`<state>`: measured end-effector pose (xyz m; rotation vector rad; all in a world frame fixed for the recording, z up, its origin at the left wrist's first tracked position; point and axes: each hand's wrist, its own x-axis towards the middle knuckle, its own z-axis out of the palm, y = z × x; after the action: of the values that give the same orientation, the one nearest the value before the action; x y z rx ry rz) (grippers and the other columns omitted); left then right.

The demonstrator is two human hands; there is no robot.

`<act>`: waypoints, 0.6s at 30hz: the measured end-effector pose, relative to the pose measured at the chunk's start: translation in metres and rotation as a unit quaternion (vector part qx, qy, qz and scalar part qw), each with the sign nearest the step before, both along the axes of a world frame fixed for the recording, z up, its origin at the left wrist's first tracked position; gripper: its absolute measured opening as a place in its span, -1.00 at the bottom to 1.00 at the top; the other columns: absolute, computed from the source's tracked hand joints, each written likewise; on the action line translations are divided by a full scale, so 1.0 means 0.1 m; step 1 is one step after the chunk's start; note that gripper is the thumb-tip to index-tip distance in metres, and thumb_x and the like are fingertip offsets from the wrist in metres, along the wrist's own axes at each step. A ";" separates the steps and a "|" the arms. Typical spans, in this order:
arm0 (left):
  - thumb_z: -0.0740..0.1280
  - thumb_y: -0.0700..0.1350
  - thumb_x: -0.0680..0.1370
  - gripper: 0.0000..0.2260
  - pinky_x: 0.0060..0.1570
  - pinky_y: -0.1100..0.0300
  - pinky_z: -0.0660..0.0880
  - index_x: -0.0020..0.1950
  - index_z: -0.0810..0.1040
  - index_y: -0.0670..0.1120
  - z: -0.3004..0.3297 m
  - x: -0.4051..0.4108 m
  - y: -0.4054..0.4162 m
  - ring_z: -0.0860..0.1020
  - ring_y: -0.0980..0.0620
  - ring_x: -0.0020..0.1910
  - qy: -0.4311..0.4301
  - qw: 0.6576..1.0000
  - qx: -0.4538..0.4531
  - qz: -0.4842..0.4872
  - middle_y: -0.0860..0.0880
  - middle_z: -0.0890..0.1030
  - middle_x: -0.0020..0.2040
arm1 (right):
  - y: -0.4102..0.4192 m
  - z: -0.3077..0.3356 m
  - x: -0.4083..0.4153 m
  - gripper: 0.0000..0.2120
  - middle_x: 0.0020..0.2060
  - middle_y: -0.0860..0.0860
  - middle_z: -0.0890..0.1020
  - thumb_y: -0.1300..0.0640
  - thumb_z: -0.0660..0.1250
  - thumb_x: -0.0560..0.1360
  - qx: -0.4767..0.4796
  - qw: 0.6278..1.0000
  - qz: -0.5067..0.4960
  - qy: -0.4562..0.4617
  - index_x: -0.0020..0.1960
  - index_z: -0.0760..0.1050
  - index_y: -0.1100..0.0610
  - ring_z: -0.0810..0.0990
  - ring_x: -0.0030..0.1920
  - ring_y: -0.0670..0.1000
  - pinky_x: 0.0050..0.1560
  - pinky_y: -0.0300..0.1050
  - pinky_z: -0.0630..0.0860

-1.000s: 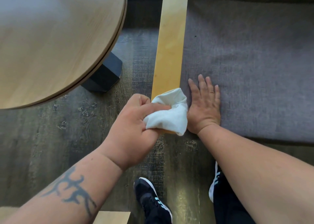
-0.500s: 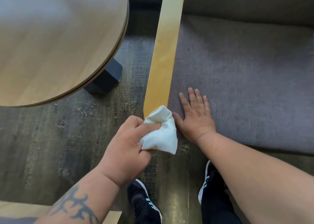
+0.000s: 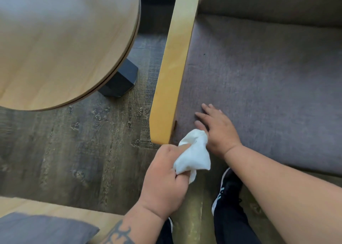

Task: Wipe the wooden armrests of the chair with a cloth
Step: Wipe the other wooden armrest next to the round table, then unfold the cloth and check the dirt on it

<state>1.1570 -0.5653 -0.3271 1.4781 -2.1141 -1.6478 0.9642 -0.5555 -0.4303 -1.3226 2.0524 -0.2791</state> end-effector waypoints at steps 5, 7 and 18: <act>0.33 -0.03 0.61 -0.85 -0.06 0.10 0.64 -0.05 0.66 -0.05 0.30 -0.59 -0.18 0.70 -0.09 -0.13 0.053 0.931 0.217 0.290 0.00 0.75 -0.19 | -0.18 0.69 -0.18 -0.38 -0.15 0.02 0.74 -0.40 0.12 0.54 0.047 0.779 -0.380 -0.497 -0.01 0.70 0.09 0.68 -0.02 0.12 0.04 -0.05 0.61; 0.31 -0.06 0.62 -0.78 0.17 -0.09 0.57 0.16 0.64 -0.14 0.53 -0.85 -0.27 0.70 -0.14 0.07 0.118 0.865 0.337 0.352 -0.16 0.75 0.03 | -0.15 0.98 -0.31 -0.09 0.08 0.21 0.71 -0.55 0.10 0.37 0.096 0.680 -0.357 -0.633 0.19 0.63 0.23 0.66 0.15 0.24 0.26 0.17 0.54; 0.41 -0.08 0.47 -0.59 0.27 -0.29 0.49 0.31 0.57 -0.10 2.28 -2.07 -0.45 0.63 -0.27 0.20 0.150 0.915 0.338 0.163 -0.25 0.67 0.20 | 0.27 3.09 -1.84 -0.66 0.08 0.08 0.73 0.27 0.46 0.47 0.002 0.837 -0.208 -0.506 0.22 0.56 0.12 0.71 0.10 0.10 0.21 0.13 0.59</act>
<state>0.9503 -0.6100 -0.0993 1.4675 -1.1015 -2.3874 0.7800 -0.5290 -0.1215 -0.4668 1.3467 -0.9378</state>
